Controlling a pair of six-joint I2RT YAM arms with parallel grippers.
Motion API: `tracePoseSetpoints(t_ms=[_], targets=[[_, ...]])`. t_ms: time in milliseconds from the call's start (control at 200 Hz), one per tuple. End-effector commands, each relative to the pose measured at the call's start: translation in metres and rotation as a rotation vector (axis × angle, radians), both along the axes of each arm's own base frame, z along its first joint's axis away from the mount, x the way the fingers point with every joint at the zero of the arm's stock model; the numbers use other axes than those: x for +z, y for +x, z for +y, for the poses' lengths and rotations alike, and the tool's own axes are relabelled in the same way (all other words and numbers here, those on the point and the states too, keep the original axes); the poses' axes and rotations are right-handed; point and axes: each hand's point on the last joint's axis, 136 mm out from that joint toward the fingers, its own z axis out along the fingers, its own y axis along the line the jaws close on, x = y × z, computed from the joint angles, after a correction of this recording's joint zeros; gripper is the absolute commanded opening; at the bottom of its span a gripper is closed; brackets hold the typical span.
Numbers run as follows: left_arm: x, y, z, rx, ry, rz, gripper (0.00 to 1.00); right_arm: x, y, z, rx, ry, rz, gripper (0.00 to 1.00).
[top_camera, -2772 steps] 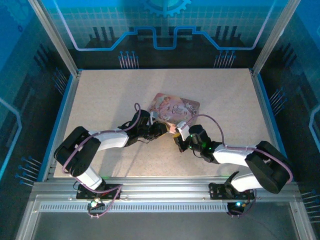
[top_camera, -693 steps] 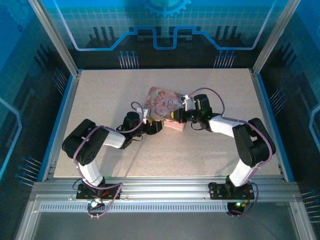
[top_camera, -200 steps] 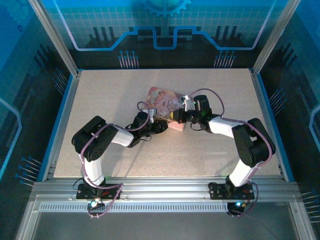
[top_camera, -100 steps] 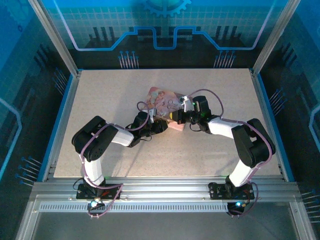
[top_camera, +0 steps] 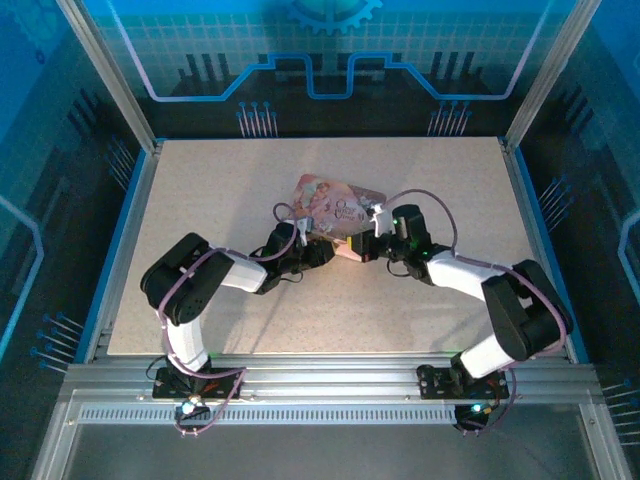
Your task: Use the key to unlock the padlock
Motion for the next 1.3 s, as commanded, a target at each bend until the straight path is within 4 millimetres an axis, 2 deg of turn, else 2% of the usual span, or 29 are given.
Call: tracePoseSetpoints(t_ms=[0,200,400,460,825,1091,1296], targets=[[0.031,-0.006,-0.01,-0.028,-0.093,-0.006,0.28,0.004,-0.013,-0.004,0.025,-0.077,-0.092,0.0],[0.044,-0.017,-0.009,-0.042,-0.129,0.02,0.29,-0.002,-0.039,-0.002,0.073,-0.191,-0.208,0.0],[0.048,-0.026,-0.007,-0.048,-0.136,0.061,0.28,-0.015,-0.054,0.004,0.133,-0.256,-0.267,0.0],[0.049,-0.028,-0.007,-0.05,-0.139,0.076,0.34,-0.019,-0.056,0.006,0.15,-0.28,-0.281,0.0],[0.058,-0.038,-0.003,-0.058,-0.129,0.1,0.31,-0.04,-0.055,0.018,0.215,-0.409,-0.298,0.0],[0.053,-0.036,-0.002,-0.052,-0.11,0.102,0.29,-0.04,-0.052,0.028,0.216,-0.367,-0.284,0.0],[0.047,-0.035,0.0,-0.046,-0.098,0.101,0.31,-0.039,-0.049,0.023,0.187,-0.356,-0.267,0.0]])
